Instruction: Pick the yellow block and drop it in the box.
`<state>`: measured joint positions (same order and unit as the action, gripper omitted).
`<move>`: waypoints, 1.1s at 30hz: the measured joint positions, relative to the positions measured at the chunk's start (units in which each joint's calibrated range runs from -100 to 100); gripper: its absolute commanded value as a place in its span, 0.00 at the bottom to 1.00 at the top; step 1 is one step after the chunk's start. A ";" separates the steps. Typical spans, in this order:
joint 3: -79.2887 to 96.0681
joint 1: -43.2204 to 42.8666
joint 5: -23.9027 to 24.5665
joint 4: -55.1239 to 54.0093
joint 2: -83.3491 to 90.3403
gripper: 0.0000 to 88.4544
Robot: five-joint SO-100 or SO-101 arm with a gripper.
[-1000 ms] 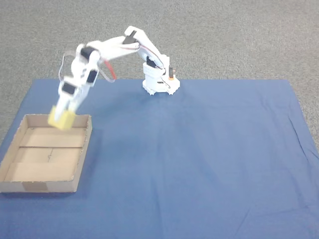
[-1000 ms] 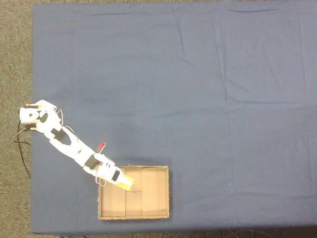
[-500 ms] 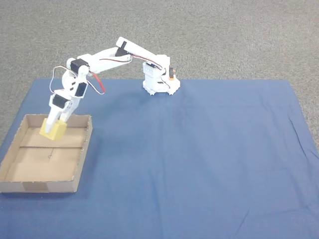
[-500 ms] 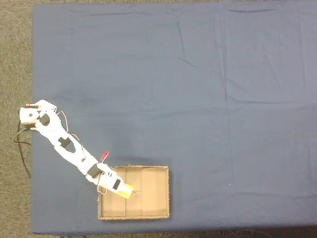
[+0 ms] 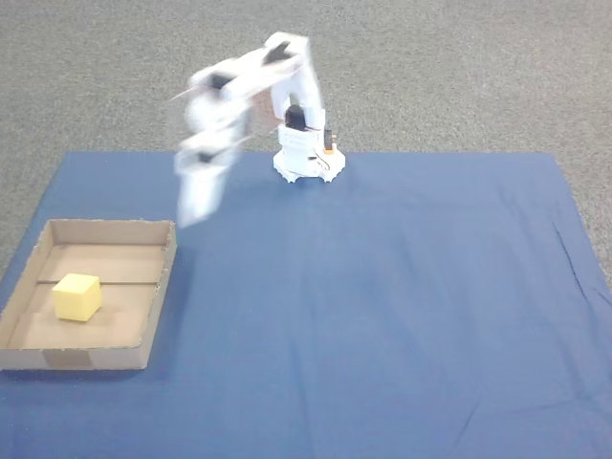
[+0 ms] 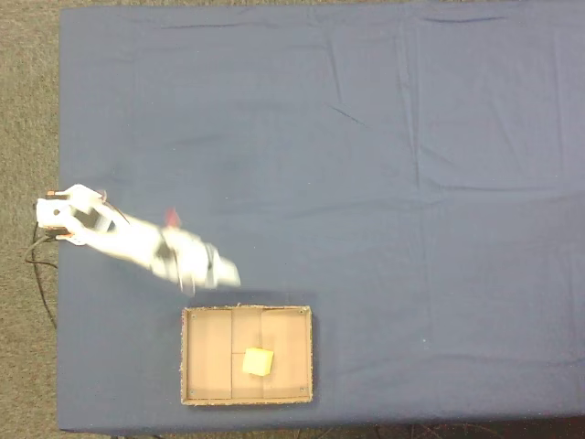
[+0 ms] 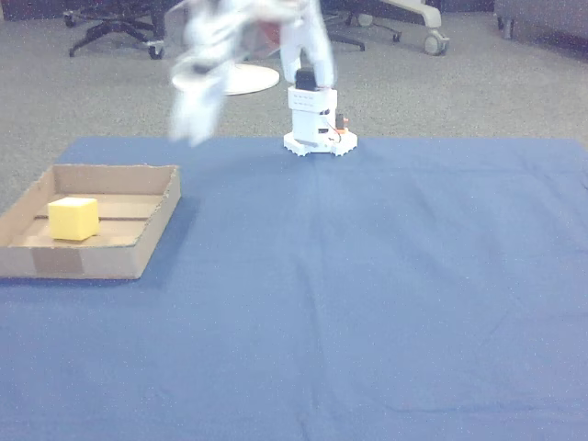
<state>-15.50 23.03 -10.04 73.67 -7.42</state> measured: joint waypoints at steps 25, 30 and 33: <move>114.35 -20.45 10.06 -26.80 104.94 0.00; 114.35 -22.82 8.99 -26.02 104.86 0.00; 114.35 -23.48 8.55 -25.94 104.86 0.00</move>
<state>98.84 -0.45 -1.49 47.73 97.44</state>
